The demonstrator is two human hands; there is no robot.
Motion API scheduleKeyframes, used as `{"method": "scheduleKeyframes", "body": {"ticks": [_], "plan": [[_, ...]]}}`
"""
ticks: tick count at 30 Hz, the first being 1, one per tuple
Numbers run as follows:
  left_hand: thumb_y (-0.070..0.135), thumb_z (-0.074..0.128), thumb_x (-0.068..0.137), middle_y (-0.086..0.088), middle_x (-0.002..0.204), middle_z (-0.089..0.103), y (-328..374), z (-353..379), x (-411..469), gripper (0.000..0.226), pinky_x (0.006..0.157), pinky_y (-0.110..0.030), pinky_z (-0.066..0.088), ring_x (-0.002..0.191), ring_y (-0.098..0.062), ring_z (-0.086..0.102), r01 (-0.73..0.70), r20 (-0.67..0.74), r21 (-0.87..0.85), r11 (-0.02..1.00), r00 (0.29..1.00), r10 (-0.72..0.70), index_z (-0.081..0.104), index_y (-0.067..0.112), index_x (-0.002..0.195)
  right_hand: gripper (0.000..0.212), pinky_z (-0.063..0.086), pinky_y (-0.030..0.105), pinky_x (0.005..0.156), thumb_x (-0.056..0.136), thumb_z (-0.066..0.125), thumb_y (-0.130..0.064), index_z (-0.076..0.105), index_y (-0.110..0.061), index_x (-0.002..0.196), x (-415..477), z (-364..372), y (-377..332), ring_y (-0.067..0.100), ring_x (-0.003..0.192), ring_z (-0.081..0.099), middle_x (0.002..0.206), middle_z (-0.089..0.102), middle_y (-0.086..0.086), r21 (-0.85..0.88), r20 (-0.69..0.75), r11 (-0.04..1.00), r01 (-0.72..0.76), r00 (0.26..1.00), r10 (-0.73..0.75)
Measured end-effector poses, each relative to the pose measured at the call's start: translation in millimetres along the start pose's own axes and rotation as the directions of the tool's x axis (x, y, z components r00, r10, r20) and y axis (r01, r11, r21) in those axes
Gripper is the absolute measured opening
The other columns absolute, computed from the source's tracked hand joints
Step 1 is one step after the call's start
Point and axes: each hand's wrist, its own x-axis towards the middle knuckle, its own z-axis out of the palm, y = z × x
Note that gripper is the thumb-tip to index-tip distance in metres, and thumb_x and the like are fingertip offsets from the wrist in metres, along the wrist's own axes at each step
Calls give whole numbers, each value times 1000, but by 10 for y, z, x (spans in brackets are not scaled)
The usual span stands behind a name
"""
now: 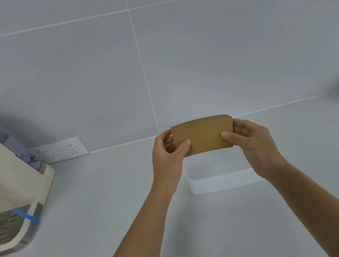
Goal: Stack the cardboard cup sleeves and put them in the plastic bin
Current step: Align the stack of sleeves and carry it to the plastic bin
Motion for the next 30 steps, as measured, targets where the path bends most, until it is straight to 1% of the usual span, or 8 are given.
{"method": "scheduleKeyframes", "body": {"ticks": [2,5,10,15,18,22,27,30], "plan": [[14,69,78,-1,111,65,-32,145,104,38,76,-20,50,100,-14,63,86,-19,40,996,996,-85,59,16,114,38,50,33,90,74,71,-7,64,-8,111,103,-99,27,20,100,67,106,71,7,-4,-37,998,-61,997,61],[12,68,77,-6,107,69,-113,325,237,29,89,-33,51,97,-20,65,229,-25,58,972,973,-228,65,11,106,37,50,38,93,75,70,-6,63,-1,111,234,-248,116,25,100,66,105,70,12,-28,-77,986,-166,983,164],[8,66,79,-4,88,68,-316,542,411,5,91,-38,52,86,-20,64,416,-15,149,897,908,-418,65,13,77,32,49,34,87,77,69,-2,62,7,106,444,-445,306,30,100,64,105,67,17,-53,-93,927,-371,926,365],[8,66,79,-8,89,57,-528,701,576,21,77,-35,55,82,-21,57,584,-71,141,799,811,-580,56,0,96,27,51,39,88,75,71,-4,62,9,97,666,-586,463,36,102,62,110,64,26,-142,-121,841,-523,852,509],[8,64,80,-6,89,51,-631,779,668,28,79,-36,54,90,-25,53,621,-96,158,767,783,-614,48,3,102,35,53,38,82,74,73,-5,59,15,100,778,-621,536,36,99,63,110,64,27,-187,-123,794,-578,816,565],[11,59,82,-3,82,45,-710,867,760,14,87,-40,51,81,-21,50,620,-161,228,750,784,-599,45,9,84,36,54,37,77,74,73,-5,58,13,103,906,-602,613,36,99,63,110,64,26,-202,-135,758,-620,785,605],[12,58,81,-3,82,47,-787,907,851,14,93,-44,51,91,-26,52,610,-188,265,747,793,-580,46,8,88,34,53,33,69,75,72,-6,59,12,101,1011,-571,683,34,95,64,109,64,26,-235,-148,739,-632,775,615],[11,57,81,-6,85,50,-866,913,882,18,85,-40,51,82,-23,51,587,-197,315,746,809,-554,49,3,95,35,54,37,79,75,72,-7,58,11,103,1043,-575,728,35,100,63,111,63,25,-254,-161,724,-642,766,623]]}}
